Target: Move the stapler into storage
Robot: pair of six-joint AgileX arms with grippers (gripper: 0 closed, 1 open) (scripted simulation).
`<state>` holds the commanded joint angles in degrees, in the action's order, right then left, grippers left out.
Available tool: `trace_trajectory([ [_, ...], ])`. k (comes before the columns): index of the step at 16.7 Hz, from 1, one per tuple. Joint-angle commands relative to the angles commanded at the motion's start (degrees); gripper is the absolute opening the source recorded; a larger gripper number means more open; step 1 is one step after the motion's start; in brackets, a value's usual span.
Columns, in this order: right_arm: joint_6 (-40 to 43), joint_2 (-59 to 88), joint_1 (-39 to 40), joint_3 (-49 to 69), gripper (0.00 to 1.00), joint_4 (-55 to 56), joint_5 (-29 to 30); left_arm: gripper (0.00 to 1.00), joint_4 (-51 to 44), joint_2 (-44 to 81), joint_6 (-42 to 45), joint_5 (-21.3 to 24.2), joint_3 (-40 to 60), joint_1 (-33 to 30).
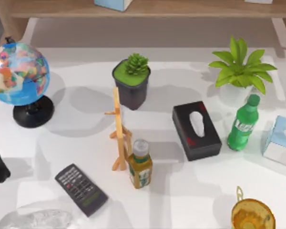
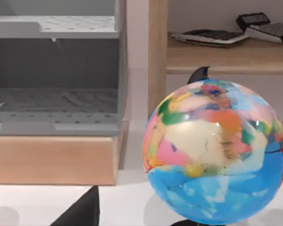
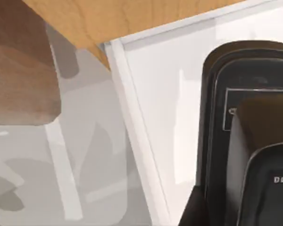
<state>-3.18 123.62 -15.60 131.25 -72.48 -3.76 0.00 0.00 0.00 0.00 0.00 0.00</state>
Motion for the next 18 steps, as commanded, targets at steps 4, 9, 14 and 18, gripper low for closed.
trace_trajectory([
  [4, 15.3, 12.3, -6.0, 2.4, 0.0, -1.9, -0.2, 1.0, 0.0, 0.0, 0.0, 0.0, 0.0, 0.0],
  [9, 24.7, 21.3, -7.7, 2.7, 0.0, -4.0, 0.1, 1.0, 0.0, 0.0, 0.0, 0.0, 0.0, 0.0],
  [14, 24.9, 21.5, -7.7, 2.6, 0.0, -4.1, 0.1, 1.0, 0.0, 0.0, 0.0, 0.0, 0.0, 0.0],
  [18, 23.4, 19.6, -7.0, 3.6, 0.0, -3.3, -0.6, 1.0, 0.0, 0.0, 0.0, 0.0, 0.0, 0.0],
])
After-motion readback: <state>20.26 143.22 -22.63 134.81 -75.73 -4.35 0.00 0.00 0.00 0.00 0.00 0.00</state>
